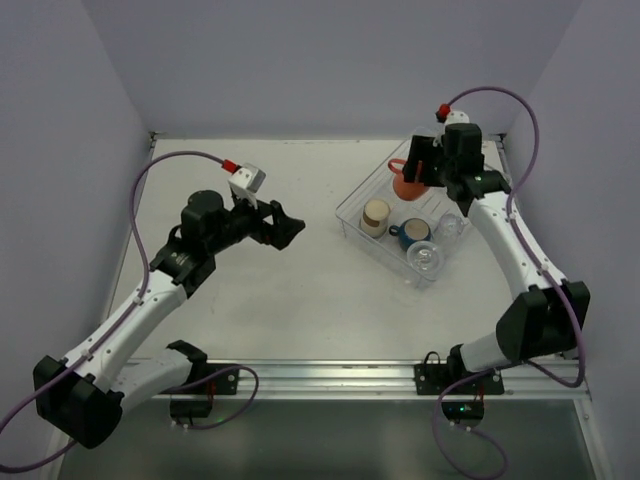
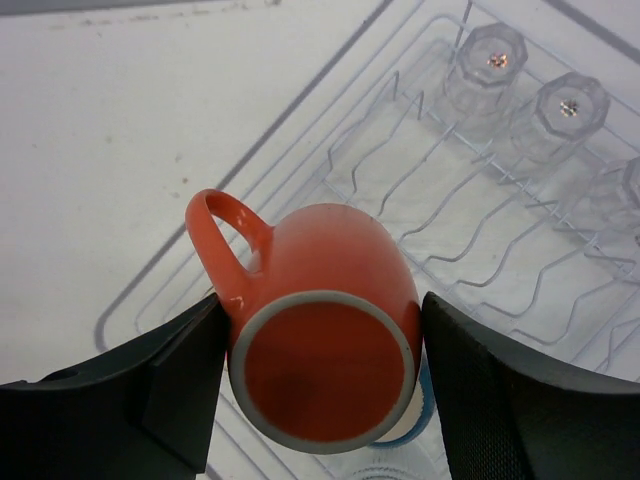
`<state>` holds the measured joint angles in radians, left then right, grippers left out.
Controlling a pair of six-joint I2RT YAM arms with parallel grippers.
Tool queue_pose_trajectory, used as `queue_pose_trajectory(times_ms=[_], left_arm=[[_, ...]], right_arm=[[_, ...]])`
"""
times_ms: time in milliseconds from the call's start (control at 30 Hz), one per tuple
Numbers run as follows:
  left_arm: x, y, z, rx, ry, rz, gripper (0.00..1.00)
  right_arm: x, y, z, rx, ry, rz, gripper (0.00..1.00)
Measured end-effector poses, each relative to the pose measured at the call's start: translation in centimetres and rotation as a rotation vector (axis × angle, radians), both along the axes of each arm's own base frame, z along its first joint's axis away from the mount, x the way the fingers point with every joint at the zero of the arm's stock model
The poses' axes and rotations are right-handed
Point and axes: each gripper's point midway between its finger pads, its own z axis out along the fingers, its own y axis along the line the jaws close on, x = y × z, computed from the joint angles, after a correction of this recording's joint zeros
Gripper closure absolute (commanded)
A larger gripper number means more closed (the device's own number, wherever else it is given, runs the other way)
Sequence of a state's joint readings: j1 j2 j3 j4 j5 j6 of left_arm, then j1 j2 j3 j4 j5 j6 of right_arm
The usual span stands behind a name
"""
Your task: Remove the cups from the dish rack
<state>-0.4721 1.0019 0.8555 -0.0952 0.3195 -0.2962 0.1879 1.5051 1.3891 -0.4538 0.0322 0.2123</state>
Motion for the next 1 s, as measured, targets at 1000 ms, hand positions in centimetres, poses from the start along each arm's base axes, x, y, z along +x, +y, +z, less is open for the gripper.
queue_pose_trajectory(times_ms=[1000], left_arm=[[-1.4, -14.6, 6.0, -0.56, 0.23, -0.386, 0.26]], right_arm=[[-13.0, 9.0, 9.4, 0.996, -0.251, 0.341, 0.69]])
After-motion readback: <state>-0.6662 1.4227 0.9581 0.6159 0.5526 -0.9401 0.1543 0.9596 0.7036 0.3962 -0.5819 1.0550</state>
